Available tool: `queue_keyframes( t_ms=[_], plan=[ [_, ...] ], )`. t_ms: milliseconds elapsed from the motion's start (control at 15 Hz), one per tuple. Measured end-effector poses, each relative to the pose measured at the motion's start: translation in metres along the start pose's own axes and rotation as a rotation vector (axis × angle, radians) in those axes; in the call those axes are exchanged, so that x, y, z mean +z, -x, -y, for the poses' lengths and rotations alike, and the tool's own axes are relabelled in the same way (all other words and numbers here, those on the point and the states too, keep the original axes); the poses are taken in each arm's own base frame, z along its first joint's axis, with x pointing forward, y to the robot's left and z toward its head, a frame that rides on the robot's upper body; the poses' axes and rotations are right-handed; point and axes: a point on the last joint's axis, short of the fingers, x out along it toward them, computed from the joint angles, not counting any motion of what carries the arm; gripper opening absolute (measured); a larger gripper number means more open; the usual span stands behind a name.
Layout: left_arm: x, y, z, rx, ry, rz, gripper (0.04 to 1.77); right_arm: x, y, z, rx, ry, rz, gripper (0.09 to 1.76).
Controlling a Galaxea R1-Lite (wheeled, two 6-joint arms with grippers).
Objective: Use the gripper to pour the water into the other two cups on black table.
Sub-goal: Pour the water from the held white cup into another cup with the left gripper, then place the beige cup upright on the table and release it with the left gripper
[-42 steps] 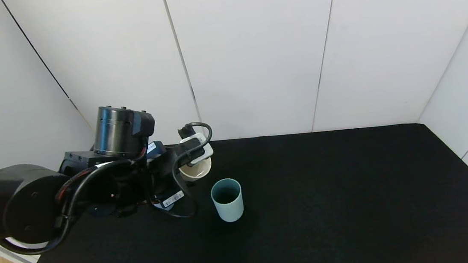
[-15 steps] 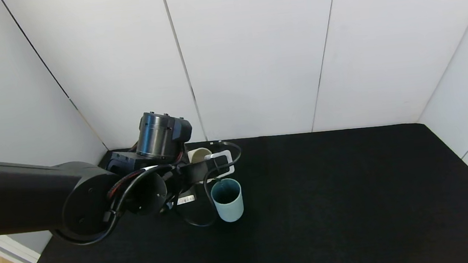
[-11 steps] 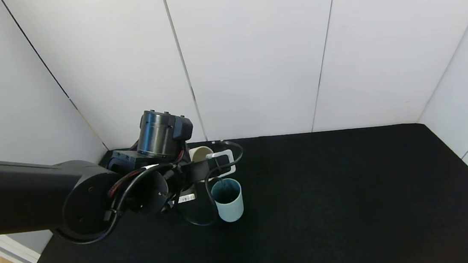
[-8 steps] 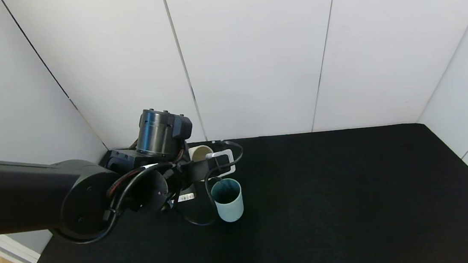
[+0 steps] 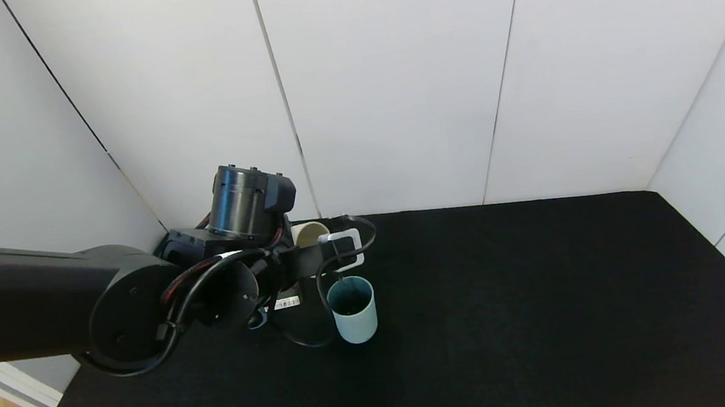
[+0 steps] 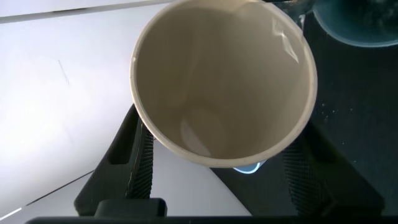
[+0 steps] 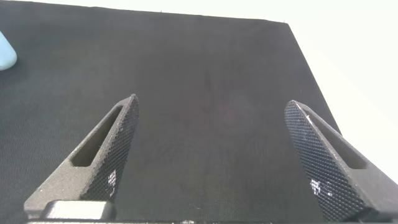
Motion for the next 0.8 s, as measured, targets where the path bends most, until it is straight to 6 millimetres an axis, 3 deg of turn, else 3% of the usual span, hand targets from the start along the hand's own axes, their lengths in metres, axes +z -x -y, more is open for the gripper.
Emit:
queue_keyframes(
  t_ms=[200, 800],
  plan=[
    [0.0001, 0.0008, 0.0009, -0.005, 0.021, 0.008, 1.19, 0.0, 0.0, 0.0, 0.0, 0.0, 0.0, 1.71],
    [-0.0024, 0.0058, 0.0004, -0.016, 0.304, 0.021, 1.19, 0.0, 0.0, 0.0, 0.0, 0.0, 0.0, 1.71]
  ],
)
